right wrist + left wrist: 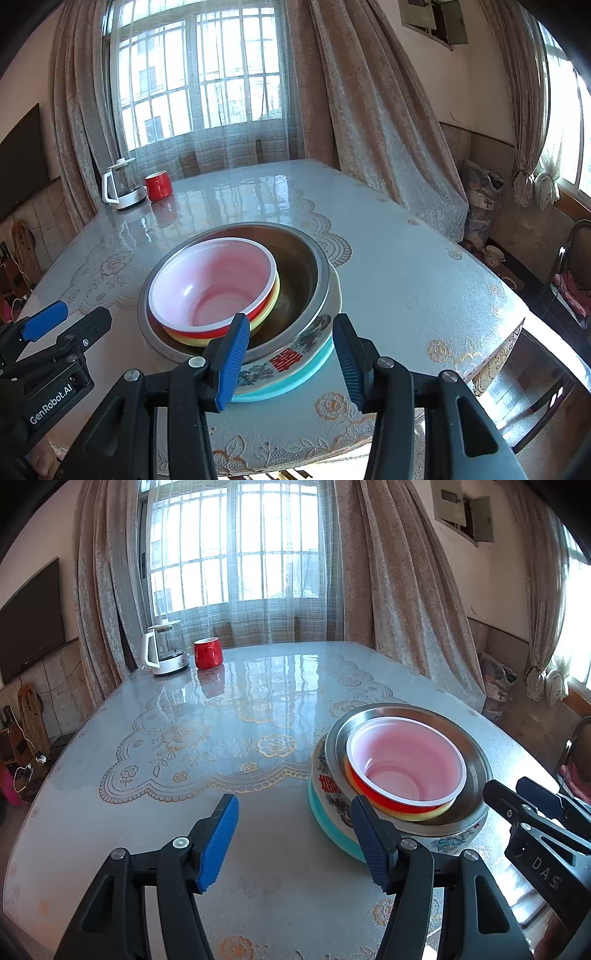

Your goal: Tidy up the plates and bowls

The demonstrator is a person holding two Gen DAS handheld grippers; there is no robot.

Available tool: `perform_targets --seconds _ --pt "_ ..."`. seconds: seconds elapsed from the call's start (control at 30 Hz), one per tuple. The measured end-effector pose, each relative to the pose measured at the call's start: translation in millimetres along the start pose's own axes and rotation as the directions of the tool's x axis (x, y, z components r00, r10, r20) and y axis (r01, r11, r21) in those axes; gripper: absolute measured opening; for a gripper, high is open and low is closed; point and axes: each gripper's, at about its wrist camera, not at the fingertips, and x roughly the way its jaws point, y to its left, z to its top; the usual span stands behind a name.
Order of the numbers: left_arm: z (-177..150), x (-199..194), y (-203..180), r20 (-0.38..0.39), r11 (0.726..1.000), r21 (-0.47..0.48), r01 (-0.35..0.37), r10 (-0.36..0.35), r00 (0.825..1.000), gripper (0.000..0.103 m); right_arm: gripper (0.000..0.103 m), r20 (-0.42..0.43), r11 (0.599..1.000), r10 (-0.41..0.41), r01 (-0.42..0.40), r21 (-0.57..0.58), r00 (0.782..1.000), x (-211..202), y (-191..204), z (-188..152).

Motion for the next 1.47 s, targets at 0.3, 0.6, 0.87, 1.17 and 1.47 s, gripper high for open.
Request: perform_targets --seconds 0.3,0.6,0.87,1.17,1.47 --pt "0 -4 1 0.007 1.000 -0.004 -0.005 0.005 1.000 0.064 0.048 0.003 1.000 0.002 -0.002 -0.011 1.000 -2 3 -1" --pt "1 -6 1 0.014 1.000 -0.002 -0.001 0.001 1.000 0.065 0.048 0.007 1.000 -0.002 0.002 -0.012 1.000 -2 4 0" --pt "2 -6 -5 0.014 1.000 0.004 0.006 -0.006 1.000 0.065 0.048 0.006 1.000 -0.001 0.001 -0.012 1.000 -2 3 1" --pt "3 -5 -11 0.014 1.000 0.009 0.017 -0.017 1.000 0.065 0.048 0.005 1.000 -0.002 0.002 -0.009 1.000 1 -3 0" --pt "10 -6 -12 0.073 1.000 0.007 0.017 -0.018 0.997 0.065 0.048 0.006 1.000 -0.002 0.002 -0.006 1.000 3 -6 2"
